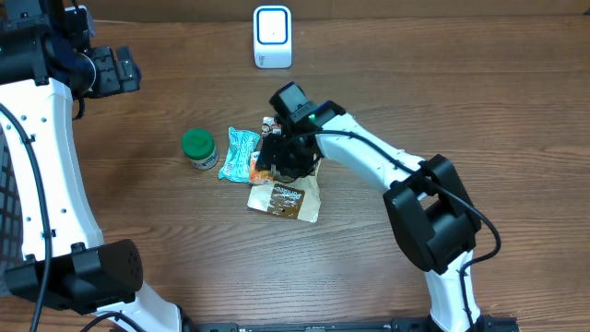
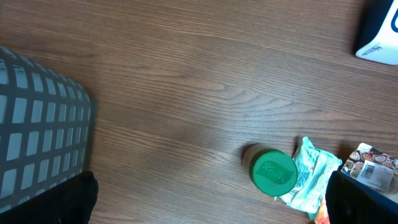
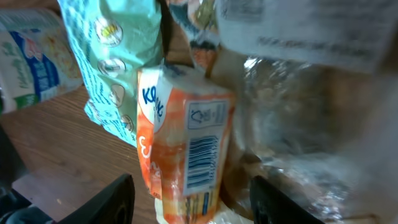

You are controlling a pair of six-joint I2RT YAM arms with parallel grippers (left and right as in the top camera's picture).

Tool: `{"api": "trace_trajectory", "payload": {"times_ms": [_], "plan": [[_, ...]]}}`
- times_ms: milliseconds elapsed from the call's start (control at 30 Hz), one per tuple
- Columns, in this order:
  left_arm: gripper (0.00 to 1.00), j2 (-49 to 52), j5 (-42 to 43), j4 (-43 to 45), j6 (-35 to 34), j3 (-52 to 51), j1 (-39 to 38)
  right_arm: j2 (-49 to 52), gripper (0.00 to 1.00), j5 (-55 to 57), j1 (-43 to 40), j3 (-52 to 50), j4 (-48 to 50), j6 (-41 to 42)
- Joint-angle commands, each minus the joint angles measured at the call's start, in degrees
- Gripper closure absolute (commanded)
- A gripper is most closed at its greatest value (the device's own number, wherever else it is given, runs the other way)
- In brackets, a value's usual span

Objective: Scan the item barcode

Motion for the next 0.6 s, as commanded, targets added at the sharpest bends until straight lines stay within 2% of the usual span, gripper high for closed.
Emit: {"api": "trace_trajectory", "payload": {"times_ms": [0,133,267,300,333,367,567], "plan": [[0.00,0.5,0.5,0.0,1.5,-0.1,-0.1,0.7,0.48,1.4,1.0,-0.3,0.4,0.7],[0.00,0.5,0.5,0.0,1.5,-0.1,-0.1,0.7,0.55,5.3,1.7,-0.4,0.2,2.2],[0.01,0.5,0.5,0.0,1.5,-0.1,-0.1,0.7,0.71,6.4,1.8,-0.3,0.3,2.1],[0.00,0.5,0.5,0.0,1.5,-0.2,-0.1,0.7,0.76,6.5,1.8,-0.3,0.3,2.1],[0.00,0.5,0.5,0.0,1.5,-0.2,-0.1,0.7,0.89,6.6,1.8,-0.3,0.3,2.1],[0.00,0.5,0.5,0.0,1.5,-0.1,-0.1,0.7,0.94,6.3,1.8,-0.2,0.1,2.1],[0.01,0.5,0.5,0.0,1.5,-0.1,-0.1,-2.2,0.96,6.7,1.6,2.6,-3.5,-1.9]]}}
